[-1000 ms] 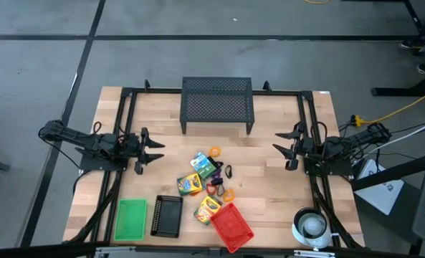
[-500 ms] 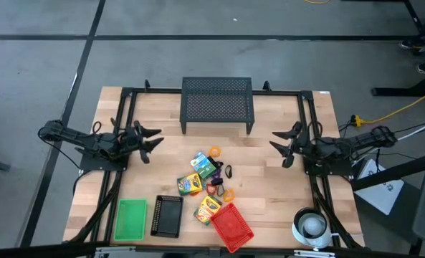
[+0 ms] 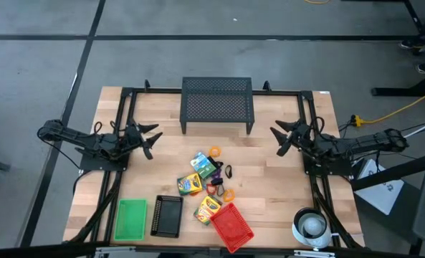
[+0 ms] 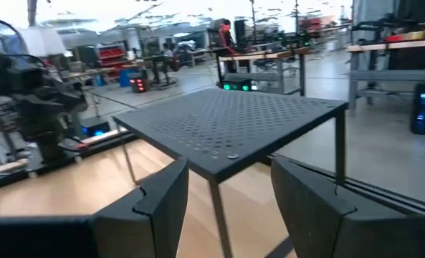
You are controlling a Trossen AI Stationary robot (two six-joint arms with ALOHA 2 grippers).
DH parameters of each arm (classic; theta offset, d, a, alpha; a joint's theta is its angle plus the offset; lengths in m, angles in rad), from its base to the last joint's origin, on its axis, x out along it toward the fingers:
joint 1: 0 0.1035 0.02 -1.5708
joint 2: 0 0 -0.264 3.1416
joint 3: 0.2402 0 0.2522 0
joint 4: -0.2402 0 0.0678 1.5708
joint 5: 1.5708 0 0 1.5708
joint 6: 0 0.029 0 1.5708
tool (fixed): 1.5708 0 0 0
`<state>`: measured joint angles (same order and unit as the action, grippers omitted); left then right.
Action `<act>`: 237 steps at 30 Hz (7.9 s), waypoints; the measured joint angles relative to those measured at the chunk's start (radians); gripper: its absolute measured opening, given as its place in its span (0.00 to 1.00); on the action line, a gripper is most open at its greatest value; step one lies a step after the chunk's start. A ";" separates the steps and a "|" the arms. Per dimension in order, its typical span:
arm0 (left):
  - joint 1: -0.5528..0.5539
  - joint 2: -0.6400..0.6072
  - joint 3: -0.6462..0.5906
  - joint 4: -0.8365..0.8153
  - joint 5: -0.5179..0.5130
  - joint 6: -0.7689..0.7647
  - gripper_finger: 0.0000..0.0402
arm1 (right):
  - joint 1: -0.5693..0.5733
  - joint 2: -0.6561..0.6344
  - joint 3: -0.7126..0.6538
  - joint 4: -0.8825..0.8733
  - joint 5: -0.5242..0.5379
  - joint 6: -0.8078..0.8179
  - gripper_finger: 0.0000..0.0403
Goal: Pick & Place Office Desk Supplies
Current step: Put the black rubber band into the red bin
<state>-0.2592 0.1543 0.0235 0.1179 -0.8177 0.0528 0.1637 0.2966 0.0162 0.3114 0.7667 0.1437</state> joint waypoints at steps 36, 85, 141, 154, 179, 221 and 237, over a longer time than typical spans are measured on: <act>0.404 0.737 0.302 0.318 0.760 0.117 0.44 | -0.291 0.845 0.366 0.422 -0.628 -0.180 0.50; 0.200 1.467 0.789 0.221 0.989 0.310 0.31 | -0.078 1.171 0.467 0.055 -0.449 0.192 0.50; 0.188 1.478 0.854 -0.215 0.668 0.207 0.08 | -0.031 1.170 0.604 -0.075 -0.573 0.200 0.50; 0.150 1.228 0.563 0.198 0.664 0.186 0.20 | -0.013 1.170 0.683 -0.218 -0.489 0.429 0.50; 0.115 0.997 0.343 0.282 0.726 0.111 0.28 | 0.061 1.476 1.034 -0.749 -0.517 0.818 0.50; 0.115 0.997 0.344 0.275 0.751 0.089 0.28 | 0.126 1.307 1.035 -0.662 -0.497 0.680 0.01; 0.115 0.997 0.344 0.305 0.777 0.092 0.28 | 0.331 1.342 1.035 -0.385 -0.737 0.532 0.00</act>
<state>-0.1443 1.1515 0.3676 0.4231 -0.0406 0.1444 0.4946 1.6389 1.0512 -0.0732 0.0301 0.6755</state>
